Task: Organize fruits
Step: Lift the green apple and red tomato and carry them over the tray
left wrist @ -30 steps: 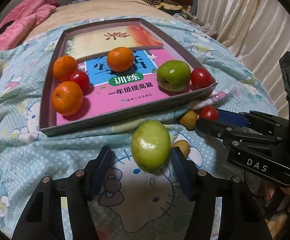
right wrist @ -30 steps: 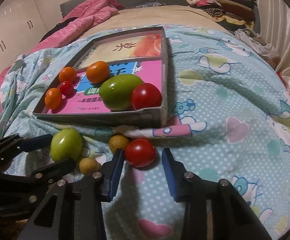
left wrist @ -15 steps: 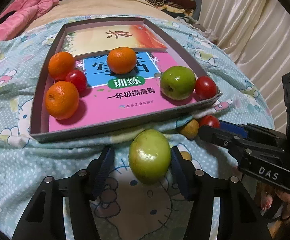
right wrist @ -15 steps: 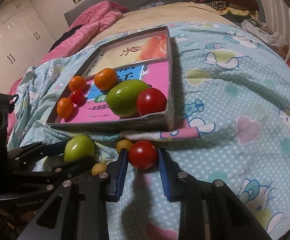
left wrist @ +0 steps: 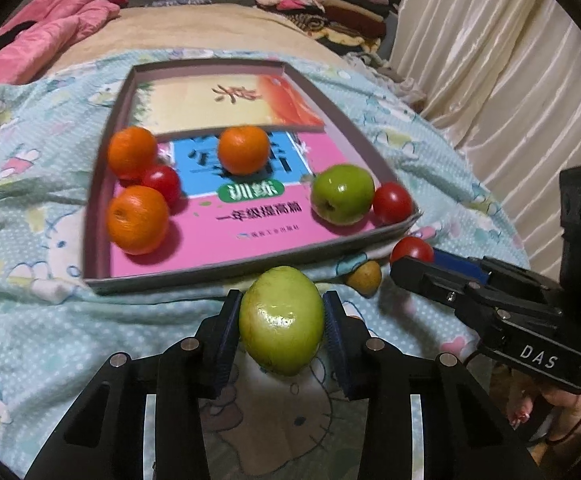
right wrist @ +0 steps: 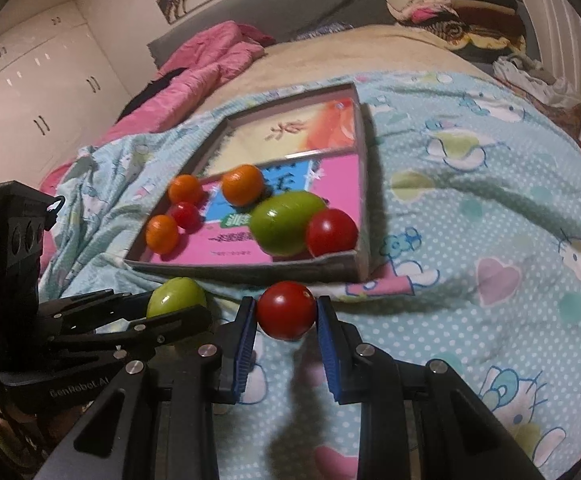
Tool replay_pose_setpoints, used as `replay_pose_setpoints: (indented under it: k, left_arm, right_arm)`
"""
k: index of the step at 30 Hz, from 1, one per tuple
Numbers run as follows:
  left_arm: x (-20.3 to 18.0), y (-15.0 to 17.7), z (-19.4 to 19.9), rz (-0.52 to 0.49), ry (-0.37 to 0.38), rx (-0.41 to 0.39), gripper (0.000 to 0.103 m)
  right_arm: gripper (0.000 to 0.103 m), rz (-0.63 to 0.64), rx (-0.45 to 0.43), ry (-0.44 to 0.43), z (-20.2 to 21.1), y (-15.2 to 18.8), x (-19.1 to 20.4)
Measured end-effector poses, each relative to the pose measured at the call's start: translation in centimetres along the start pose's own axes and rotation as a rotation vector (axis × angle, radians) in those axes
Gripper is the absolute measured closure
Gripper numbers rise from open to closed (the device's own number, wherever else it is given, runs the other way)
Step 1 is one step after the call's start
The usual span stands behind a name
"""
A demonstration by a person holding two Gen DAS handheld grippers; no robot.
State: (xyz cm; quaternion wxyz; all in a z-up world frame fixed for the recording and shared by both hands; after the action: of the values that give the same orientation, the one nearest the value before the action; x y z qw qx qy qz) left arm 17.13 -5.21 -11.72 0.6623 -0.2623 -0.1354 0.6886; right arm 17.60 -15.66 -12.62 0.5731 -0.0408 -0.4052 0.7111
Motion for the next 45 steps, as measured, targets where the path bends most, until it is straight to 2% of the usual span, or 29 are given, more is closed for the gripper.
replay_pose_setpoints:
  k: [6, 12, 19, 30, 38, 45]
  left_arm:
    - [2.5, -1.0, 2.9, 0.063, -0.024, -0.070, 0.062]
    - [5.4, -2.6, 4.6, 0.083, -0.105, -0.150, 0.062]
    - [8.1, -3.6, 5.1, 0.149, -0.134, -0.191, 0.062]
    - [6.2, -5.2, 4.4, 0.100, -0.117, -0.225, 0.062]
    - [4.2, -5.1, 2.2, 0.053, -0.088, -0.187, 0.062]
    - [3.4, -4.9, 1.1, 0.030, -0.080, -0.165, 0.062]
  right_arm:
    - [0.072, 0.067, -0.053, -0.058, 0.9, -1.0, 2.4]
    - [0.072, 0.136, -0.093, -0.052, 1.6, -1.7, 3.9]
    - [0.072, 0.164, -0.131, -0.052, 1.9, -2.7, 4.6]
    - [0.072, 0.224, -0.172, -0.026, 1.6, -4.4, 5.4]
    - [0.072, 0.249, -0.156, -0.009, 0.5, -4.7, 5.2]
    - [0.072, 0.258, -0.149, 0.048, 0.1, -4.5, 4.1]
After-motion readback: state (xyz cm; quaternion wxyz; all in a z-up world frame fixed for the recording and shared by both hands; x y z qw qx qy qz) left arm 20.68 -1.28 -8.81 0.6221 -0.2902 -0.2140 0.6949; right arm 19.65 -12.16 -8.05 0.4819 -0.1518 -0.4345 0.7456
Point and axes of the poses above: each gripper's, at about its wrist camera, not at the fingertips, and z roughly against the way its jaws point, x to its left, y to its underside, the point moved 10 cm from there along -z, roughly the way its jaws point, and after that the axes turned 7 degrees about -y, right-handed, at the moved point
